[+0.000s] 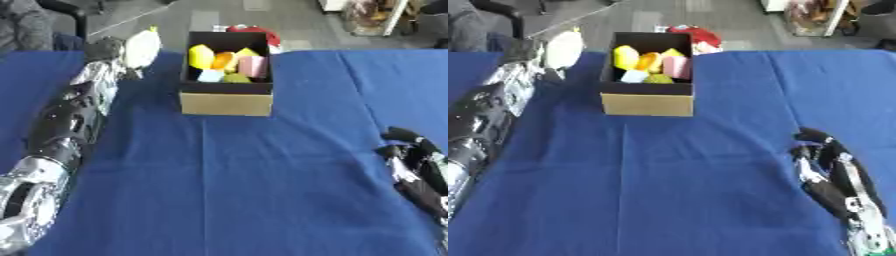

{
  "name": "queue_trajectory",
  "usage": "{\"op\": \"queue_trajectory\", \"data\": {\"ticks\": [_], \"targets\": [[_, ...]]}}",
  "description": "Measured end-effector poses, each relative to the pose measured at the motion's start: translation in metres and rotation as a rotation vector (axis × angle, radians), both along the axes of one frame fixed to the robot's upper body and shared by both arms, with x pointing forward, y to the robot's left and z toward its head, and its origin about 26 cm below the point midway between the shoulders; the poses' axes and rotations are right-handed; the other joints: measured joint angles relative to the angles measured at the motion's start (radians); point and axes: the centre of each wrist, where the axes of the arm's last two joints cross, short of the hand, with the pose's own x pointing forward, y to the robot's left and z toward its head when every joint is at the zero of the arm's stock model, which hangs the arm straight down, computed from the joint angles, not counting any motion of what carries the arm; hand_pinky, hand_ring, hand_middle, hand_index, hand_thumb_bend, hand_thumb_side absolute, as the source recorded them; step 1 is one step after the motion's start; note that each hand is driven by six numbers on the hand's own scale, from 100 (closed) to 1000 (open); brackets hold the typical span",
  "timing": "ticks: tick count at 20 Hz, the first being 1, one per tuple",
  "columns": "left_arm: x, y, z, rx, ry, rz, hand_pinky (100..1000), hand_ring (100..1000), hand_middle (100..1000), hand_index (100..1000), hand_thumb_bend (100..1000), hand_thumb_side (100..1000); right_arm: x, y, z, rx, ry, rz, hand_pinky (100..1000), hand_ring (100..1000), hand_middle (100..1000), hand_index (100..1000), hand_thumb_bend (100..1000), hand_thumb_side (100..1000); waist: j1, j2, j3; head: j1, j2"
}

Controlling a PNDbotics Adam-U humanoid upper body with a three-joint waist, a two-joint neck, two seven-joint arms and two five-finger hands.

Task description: Pick up objects on the table and place them in the box.

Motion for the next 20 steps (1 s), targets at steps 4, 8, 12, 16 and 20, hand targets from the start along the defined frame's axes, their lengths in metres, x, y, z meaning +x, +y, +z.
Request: {"op": "queue_trajectory", "data": {"ticks": [4, 8, 12, 16, 20], "targets": [[0.001, -0.030, 0.014, -0.012, -0.049, -0.180, 607, 455, 417, 567, 100, 252, 0.000, 0.000, 0.000, -0.002, 0.001, 0.000, 754, 660, 736, 838, 100, 320, 0.000, 0.000, -0.003, 0.001, 0.000], [0.000, -0.063, 0.013, 0.060, -0.014, -0.329, 642, 492, 461, 607, 100, 203, 0.000, 0.000, 0.000, -0.002, 0.001, 0.000, 754, 660, 736, 838, 100, 318, 0.000, 0.000, -0.008, 0.005, 0.000], [-0.002, -0.089, 0.005, 0.173, 0.046, -0.403, 696, 563, 541, 701, 169, 198, 0.000, 0.000, 0.000, -0.003, 0.002, 0.001, 755, 660, 736, 838, 100, 317, 0.000, 0.000, -0.012, 0.008, 0.000], [-0.003, -0.100, 0.000, 0.247, 0.099, -0.403, 763, 709, 724, 846, 303, 203, 0.000, 0.000, -0.001, -0.003, 0.006, 0.000, 755, 660, 736, 838, 100, 316, 0.000, 0.000, -0.012, 0.009, 0.000], [-0.003, -0.101, 0.000, 0.272, 0.115, -0.388, 851, 832, 864, 930, 435, 415, 0.000, 0.000, -0.002, -0.003, 0.009, 0.000, 755, 660, 736, 838, 100, 317, 0.000, 0.000, -0.010, 0.009, -0.003]]}}
